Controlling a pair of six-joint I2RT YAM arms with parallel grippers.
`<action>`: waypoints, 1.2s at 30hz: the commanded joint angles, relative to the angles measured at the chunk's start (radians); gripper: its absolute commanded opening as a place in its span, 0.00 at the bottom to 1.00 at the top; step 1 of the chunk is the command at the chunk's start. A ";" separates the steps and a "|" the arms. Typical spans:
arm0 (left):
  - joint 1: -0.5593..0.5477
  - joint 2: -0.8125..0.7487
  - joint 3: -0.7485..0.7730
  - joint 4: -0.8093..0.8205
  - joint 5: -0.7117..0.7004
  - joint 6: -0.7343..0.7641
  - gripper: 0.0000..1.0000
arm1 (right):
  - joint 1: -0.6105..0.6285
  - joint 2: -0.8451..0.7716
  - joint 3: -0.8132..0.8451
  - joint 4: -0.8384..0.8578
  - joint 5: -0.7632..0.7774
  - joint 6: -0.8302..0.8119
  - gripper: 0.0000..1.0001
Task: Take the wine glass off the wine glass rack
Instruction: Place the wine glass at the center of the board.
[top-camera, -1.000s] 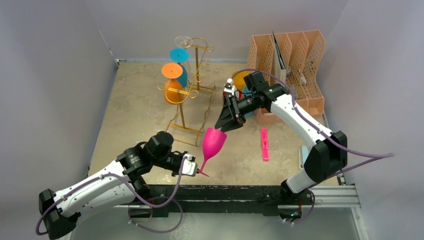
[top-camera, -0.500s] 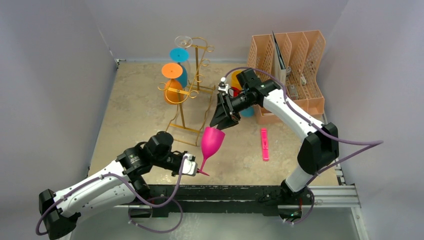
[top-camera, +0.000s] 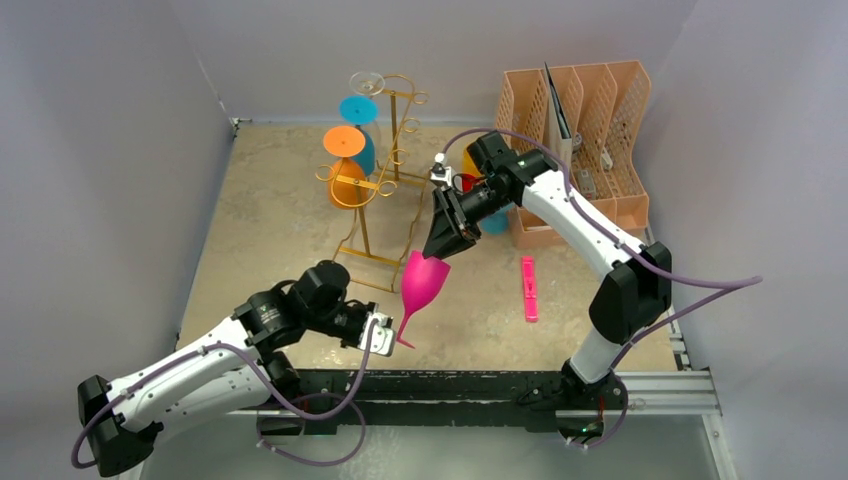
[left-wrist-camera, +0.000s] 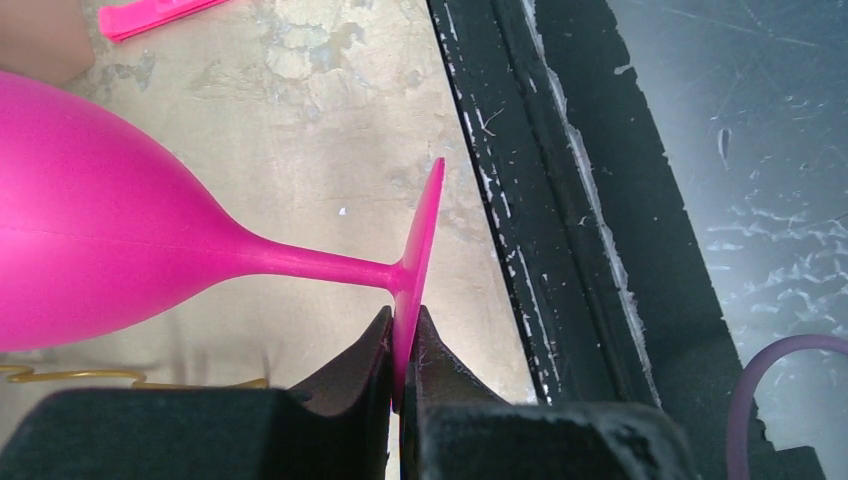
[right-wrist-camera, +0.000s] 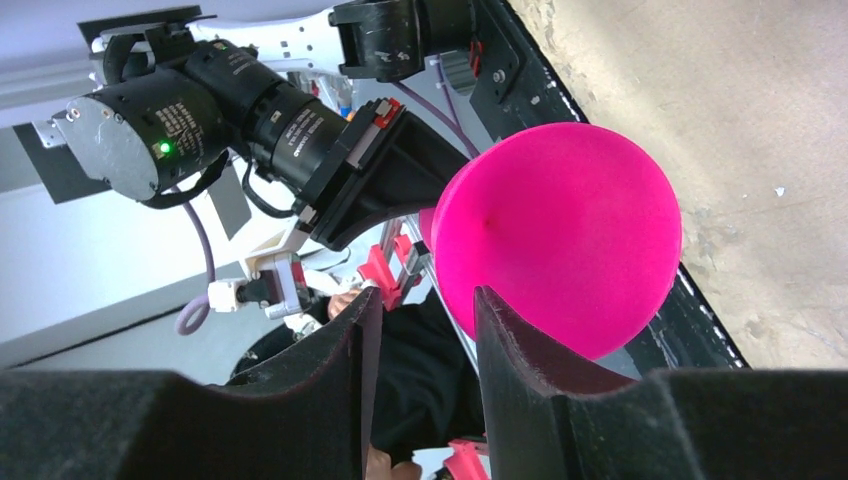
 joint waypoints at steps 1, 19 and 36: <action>0.000 0.016 0.058 -0.045 -0.033 0.082 0.00 | 0.004 -0.020 0.065 -0.113 -0.069 -0.076 0.41; 0.000 0.003 0.106 -0.091 -0.067 0.173 0.00 | 0.005 -0.036 0.069 0.002 0.087 0.016 0.58; 0.000 0.065 0.152 -0.083 -0.078 0.218 0.00 | 0.015 -0.034 0.042 0.013 -0.064 -0.009 0.29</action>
